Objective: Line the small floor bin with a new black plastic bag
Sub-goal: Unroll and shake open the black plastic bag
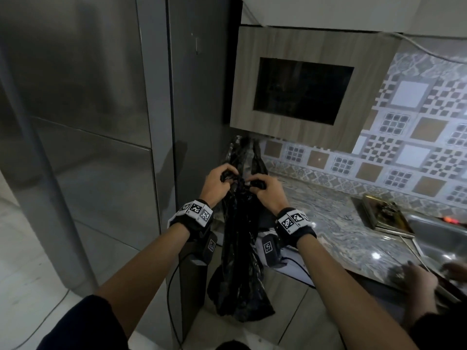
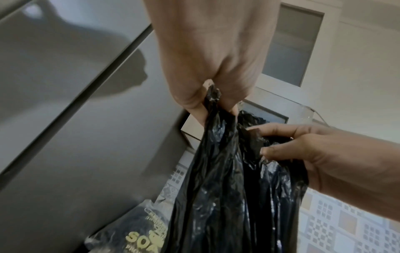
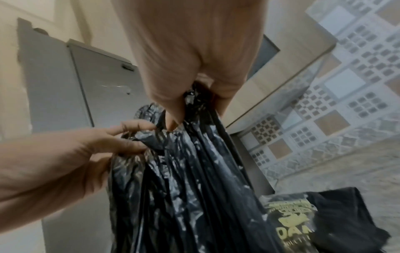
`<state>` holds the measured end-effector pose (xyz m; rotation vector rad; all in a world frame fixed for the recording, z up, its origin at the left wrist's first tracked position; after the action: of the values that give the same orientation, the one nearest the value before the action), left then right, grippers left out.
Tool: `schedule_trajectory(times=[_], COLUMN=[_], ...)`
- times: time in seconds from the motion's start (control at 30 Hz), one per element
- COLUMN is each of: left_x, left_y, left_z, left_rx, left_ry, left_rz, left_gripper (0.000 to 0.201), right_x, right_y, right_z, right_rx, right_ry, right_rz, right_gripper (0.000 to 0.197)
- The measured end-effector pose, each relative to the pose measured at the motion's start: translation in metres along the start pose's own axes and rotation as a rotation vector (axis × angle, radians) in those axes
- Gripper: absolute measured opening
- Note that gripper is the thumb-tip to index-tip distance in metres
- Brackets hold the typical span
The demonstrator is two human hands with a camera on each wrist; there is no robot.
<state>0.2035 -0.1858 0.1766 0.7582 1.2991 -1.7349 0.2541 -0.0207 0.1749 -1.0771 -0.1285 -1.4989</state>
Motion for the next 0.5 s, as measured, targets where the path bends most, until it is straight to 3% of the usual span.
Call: schedule_trajectory(times=[0.17,0.3,0.43,0.5], left_x=[0.044,0.088,0.132,0.152], left_y=[0.021,0.043,0.066,0.081], left_z=[-0.015,-0.038,-0.07,-0.087], left_rx=[0.085,0.249,0.279,0.247], left_ry=[-0.041,-0.072,-0.114,-0.136], left_rz=[0.183,0.357,0.432,0.474], left_gripper=[0.032,0.073,0.075,0.071], right_x=[-0.039,-0.079,-0.118,-0.145], right_y=[0.024,0.048,0.07,0.081], right_z=[-0.016,-0.039,-0.06,-0.073], right_rx=[0.04,0.138,0.313,0.4], right_ry=[-0.005,-0.059,-0.056,-0.031], right_rz=[-0.151,-0.284,-0.304,-0.284], right_gripper=[0.023,0.02,0.046,0.047])
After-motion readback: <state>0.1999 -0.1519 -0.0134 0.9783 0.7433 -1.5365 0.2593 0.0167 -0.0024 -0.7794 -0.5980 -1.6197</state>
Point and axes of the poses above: each hand's wrist, its own y-axis away from the middle knuckle, its own z-axis out of the back of the hand, x = y × z, the point moved 1 cm from there along -y, towards the middle knuckle, and after that the axes turned 10 degrees about -x, right-handed, at the moved point
